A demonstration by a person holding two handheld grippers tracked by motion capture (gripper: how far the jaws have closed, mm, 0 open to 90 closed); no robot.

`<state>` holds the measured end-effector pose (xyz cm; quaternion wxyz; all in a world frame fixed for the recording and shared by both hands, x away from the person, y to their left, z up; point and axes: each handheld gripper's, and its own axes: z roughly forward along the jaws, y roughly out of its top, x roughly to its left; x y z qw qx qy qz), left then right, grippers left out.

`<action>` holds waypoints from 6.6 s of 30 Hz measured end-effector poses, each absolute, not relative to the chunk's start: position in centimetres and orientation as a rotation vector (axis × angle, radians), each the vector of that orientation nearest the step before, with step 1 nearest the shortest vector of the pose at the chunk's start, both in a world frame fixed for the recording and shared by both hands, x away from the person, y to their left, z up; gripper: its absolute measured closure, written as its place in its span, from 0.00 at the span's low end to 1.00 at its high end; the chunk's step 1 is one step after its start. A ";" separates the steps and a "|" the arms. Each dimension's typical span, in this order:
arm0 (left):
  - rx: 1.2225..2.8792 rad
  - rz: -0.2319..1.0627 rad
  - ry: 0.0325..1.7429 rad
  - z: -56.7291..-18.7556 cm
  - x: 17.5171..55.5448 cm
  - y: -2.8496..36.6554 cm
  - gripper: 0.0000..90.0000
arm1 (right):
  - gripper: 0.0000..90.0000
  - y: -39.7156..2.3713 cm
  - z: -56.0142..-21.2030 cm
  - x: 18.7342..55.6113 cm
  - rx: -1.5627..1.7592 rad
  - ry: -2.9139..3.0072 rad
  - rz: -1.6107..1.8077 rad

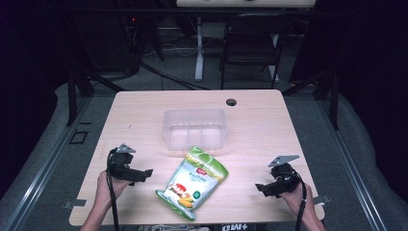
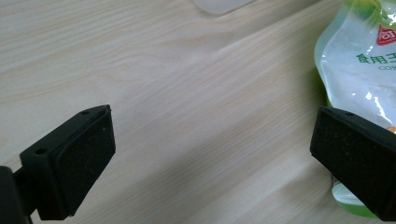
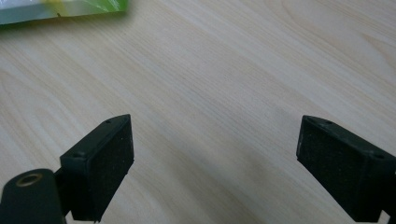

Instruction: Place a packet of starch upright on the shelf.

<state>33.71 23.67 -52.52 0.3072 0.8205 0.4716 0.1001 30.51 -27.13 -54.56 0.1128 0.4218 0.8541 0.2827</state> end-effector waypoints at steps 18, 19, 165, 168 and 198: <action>2.182 0.190 1.154 -52.4 34.3 20.3 0.00 | 0.12 -26.8 -54.6 30.5 1.227 2.507 0.808; 2.176 0.175 1.148 -52.3 34.4 20.1 0.00 | 0.12 -26.9 -54.6 30.4 1.230 2.506 0.803; 2.135 0.106 0.921 -52.9 36.5 15.0 0.99 | 0.13 -27.4 -54.5 30.4 1.257 2.498 0.803; 2.131 0.128 0.921 -52.6 36.3 15.3 0.99 | 0.13 -27.4 -54.5 30.4 1.257 2.499 0.795; 2.013 0.260 1.005 -51.2 34.0 19.2 0.99 | 0.13 -27.4 -54.5 30.4 1.252 2.491 0.801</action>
